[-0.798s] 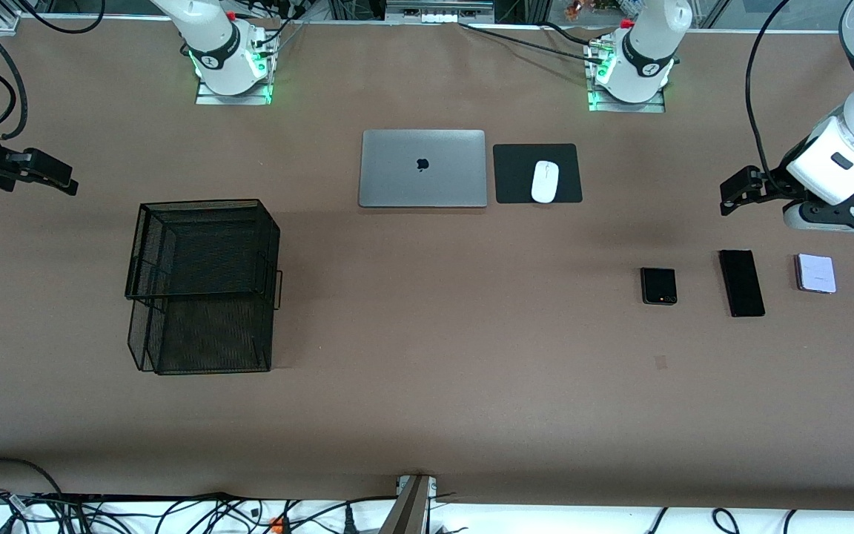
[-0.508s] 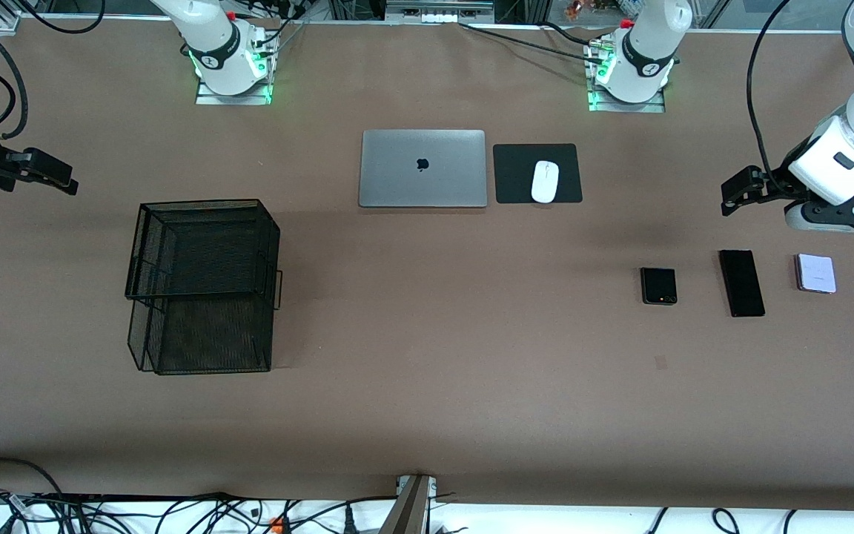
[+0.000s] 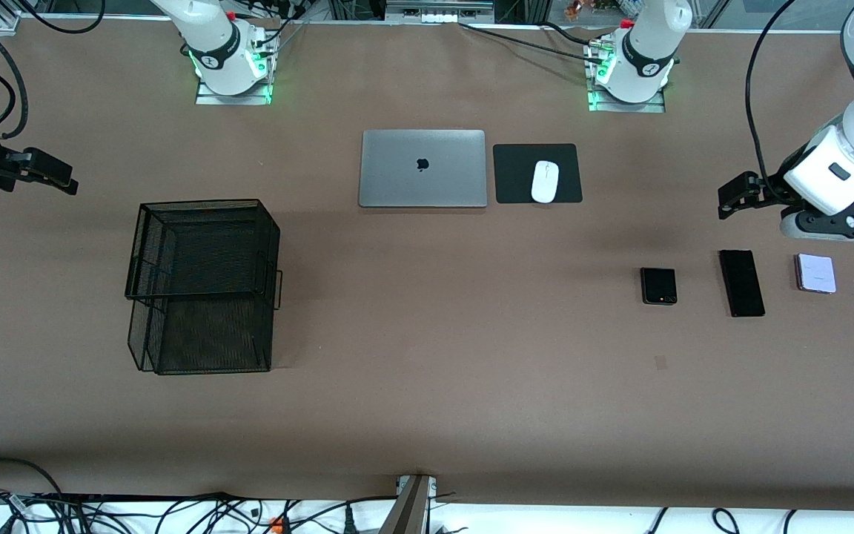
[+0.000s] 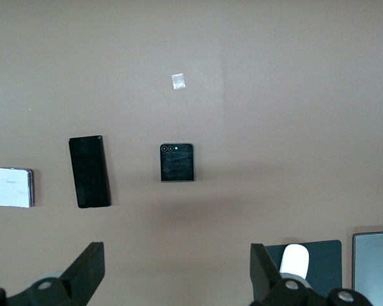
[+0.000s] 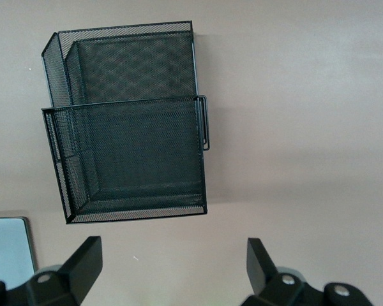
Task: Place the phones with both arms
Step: 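Reach the left gripper down to the small black flip phone, then close the left gripper on the flip phone and lift it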
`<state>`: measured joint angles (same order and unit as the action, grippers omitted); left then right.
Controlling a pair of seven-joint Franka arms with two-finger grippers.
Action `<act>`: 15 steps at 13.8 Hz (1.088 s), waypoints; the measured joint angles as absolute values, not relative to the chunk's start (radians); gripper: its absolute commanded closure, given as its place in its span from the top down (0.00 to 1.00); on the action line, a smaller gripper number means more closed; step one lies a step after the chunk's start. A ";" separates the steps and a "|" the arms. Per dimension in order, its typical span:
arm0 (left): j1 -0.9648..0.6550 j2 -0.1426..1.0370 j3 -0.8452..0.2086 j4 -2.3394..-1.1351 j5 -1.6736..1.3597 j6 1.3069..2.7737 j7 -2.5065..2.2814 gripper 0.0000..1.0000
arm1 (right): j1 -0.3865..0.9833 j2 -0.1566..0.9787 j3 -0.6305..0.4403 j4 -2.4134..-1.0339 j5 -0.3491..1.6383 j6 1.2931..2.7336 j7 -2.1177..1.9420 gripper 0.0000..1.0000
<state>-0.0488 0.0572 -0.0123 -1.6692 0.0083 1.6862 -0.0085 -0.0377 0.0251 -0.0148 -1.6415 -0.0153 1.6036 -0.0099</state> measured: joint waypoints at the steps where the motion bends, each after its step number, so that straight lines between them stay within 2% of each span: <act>1: -0.051 0.065 -0.012 -1.667 0.008 1.685 -0.009 1.00 | -0.038 0.025 -0.015 -1.642 -0.015 1.604 -0.010 1.00; 11: -0.044 0.128 -0.002 -1.682 0.008 1.650 -0.009 1.00 | -0.038 0.025 -0.015 -1.642 -0.015 1.603 -0.010 1.00; 13: -0.021 0.185 0.000 -1.705 0.008 1.708 -0.009 1.00 | -0.038 0.025 -0.015 -1.642 -0.015 1.603 -0.010 1.00; 15: 0.002 0.258 0.000 -1.746 0.008 1.853 -0.007 1.00 | -0.038 0.025 -0.015 -1.641 -0.015 1.603 -0.010 1.00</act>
<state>0.0016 0.2583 0.0004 -1.7456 0.0083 1.8528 -0.0069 -0.0377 0.0251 -0.0148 -1.6415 -0.0153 1.6029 -0.0102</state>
